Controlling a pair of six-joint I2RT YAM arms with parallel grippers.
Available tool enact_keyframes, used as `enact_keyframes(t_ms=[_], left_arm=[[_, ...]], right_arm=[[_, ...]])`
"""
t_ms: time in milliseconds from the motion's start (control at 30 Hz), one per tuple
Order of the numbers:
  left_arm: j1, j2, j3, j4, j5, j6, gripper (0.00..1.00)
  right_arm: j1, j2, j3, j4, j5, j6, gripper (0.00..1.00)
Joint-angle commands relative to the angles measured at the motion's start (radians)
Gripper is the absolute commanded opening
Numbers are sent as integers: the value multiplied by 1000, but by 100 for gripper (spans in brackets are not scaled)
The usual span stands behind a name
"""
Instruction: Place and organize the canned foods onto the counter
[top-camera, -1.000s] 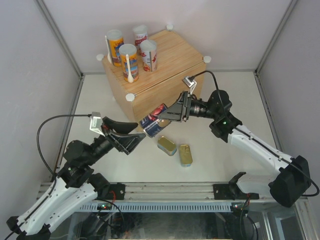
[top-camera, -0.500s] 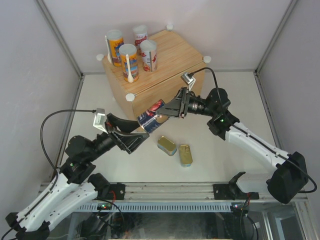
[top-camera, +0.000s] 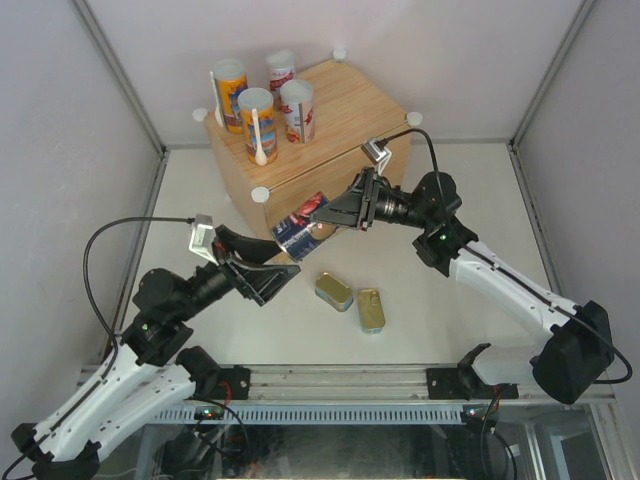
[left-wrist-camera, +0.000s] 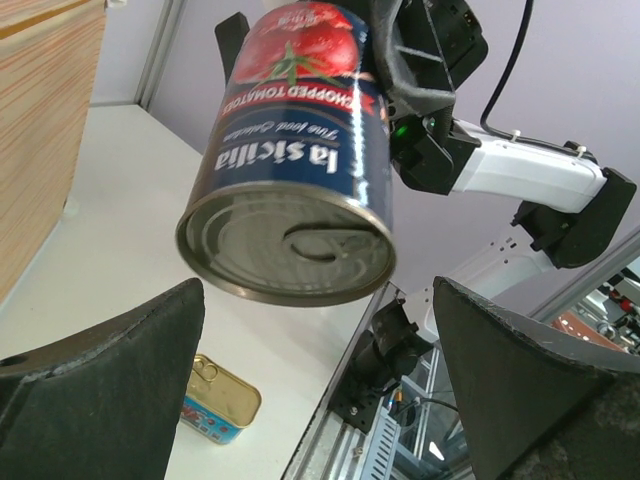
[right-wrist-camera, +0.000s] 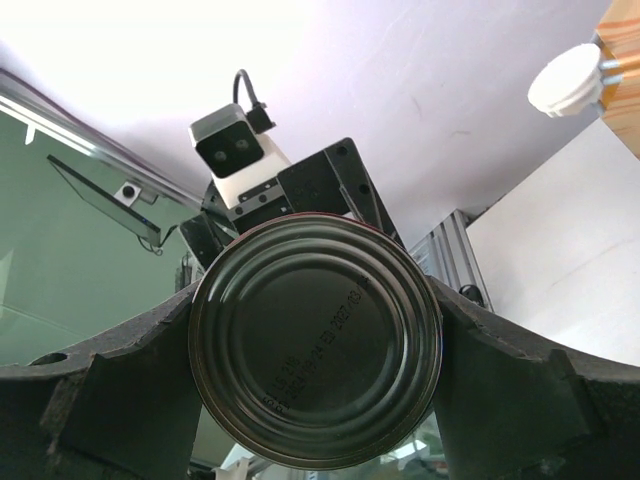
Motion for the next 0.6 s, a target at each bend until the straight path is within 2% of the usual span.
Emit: enact_keyframes(t_ms=[0, 567], left_arm=[[15, -11, 61, 0, -16, 12, 100], [31, 44, 100, 4, 4, 14, 100]], right_arm=[[-5, -23, 100, 148, 36, 58, 0], [21, -18, 100, 149, 31, 73, 0]])
